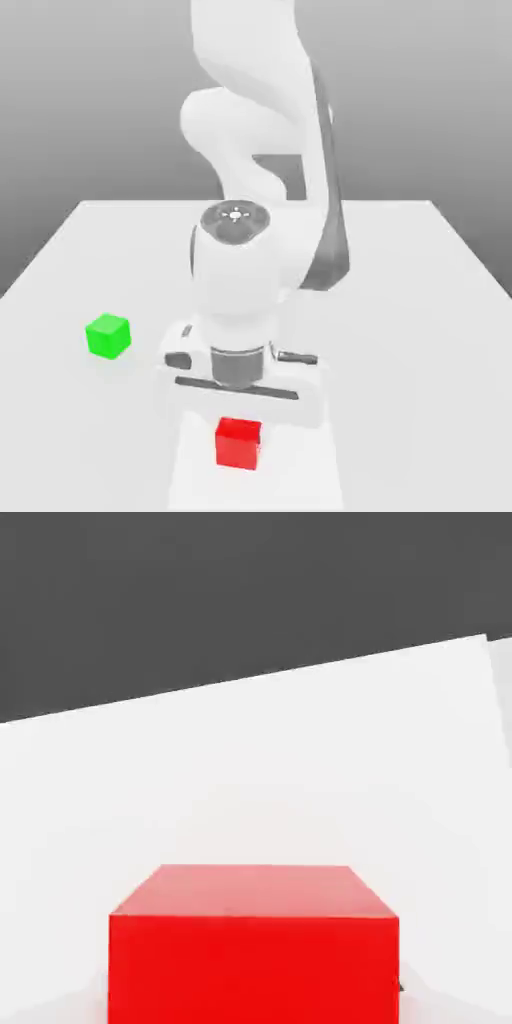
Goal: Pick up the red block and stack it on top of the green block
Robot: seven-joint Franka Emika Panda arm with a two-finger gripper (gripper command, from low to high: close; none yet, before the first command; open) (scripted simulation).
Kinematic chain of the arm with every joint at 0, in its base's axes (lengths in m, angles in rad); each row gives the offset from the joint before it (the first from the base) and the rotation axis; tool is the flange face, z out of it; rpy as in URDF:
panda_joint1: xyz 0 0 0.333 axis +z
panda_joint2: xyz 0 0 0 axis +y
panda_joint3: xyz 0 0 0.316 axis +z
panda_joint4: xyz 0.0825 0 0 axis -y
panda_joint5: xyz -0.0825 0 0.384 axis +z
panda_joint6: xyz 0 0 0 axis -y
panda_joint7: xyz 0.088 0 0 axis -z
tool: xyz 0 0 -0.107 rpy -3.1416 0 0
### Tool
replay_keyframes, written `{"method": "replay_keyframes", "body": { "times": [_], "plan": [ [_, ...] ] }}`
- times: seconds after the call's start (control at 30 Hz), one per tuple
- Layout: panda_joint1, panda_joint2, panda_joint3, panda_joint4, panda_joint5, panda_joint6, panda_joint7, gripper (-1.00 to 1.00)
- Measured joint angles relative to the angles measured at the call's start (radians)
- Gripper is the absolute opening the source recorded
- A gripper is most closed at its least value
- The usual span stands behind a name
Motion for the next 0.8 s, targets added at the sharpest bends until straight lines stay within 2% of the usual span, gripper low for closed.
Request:
{"method": "replay_keyframes", "body": {
  "times": [0.1,0.37,0.6,0.8],
  "plan": [
    [-0.034,-0.098,-0.034,-0.031,-0.018,-0.067,0.042,-1.00],
    [-0.340,-0.318,-0.162,-0.194,-0.151,-0.119,0.366,-1.00],
    [-0.607,-0.498,-0.264,-0.344,-0.188,-0.149,0.605,-1.00],
    [-0.606,-0.370,-0.310,-0.365,-0.130,-0.001,0.605,-1.00]
  ]
}}
